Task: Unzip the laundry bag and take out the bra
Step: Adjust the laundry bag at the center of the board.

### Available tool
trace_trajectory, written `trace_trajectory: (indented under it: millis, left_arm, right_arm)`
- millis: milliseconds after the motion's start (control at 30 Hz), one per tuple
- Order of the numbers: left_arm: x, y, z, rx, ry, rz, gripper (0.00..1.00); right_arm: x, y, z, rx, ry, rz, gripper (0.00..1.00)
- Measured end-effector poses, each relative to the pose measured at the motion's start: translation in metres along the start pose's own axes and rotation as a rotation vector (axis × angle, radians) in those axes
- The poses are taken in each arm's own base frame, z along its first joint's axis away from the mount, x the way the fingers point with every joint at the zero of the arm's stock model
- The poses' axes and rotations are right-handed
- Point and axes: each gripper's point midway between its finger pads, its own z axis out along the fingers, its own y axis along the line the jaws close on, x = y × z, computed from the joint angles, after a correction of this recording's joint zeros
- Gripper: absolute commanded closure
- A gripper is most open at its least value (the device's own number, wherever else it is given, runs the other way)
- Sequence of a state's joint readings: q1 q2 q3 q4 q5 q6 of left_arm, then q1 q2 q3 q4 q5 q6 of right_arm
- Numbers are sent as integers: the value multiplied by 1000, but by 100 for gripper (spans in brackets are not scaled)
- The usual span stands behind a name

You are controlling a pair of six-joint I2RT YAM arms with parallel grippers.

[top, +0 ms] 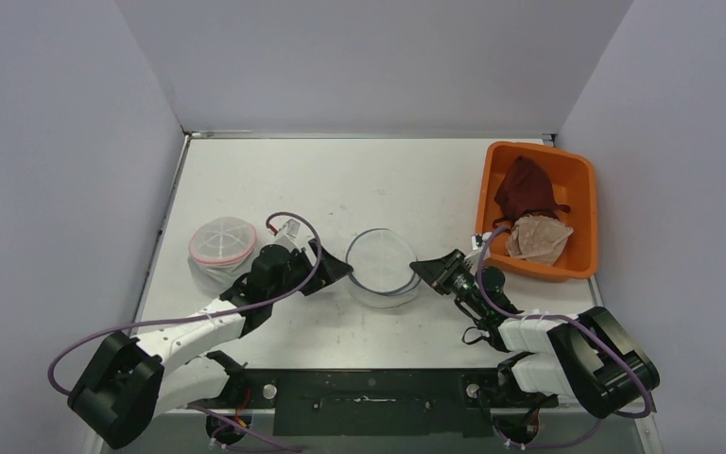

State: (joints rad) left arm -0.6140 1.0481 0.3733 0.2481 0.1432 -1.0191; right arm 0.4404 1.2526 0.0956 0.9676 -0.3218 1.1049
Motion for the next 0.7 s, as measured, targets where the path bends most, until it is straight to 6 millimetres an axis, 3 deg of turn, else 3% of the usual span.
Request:
trace_trajectory:
  millis: [167,433,700]
  left_arm:
    - [5,-2,14,3,26,-14,29]
    - [6,-2,28,-8,38,-12,54]
    - [1,-5,36,-7,34,0,59]
  right_arm:
    - [2,-3,0,10,7,-11,95]
    - [5,-4,0,20,21,-24,95]
    - [8,-2,-2,17,30,-37,95]
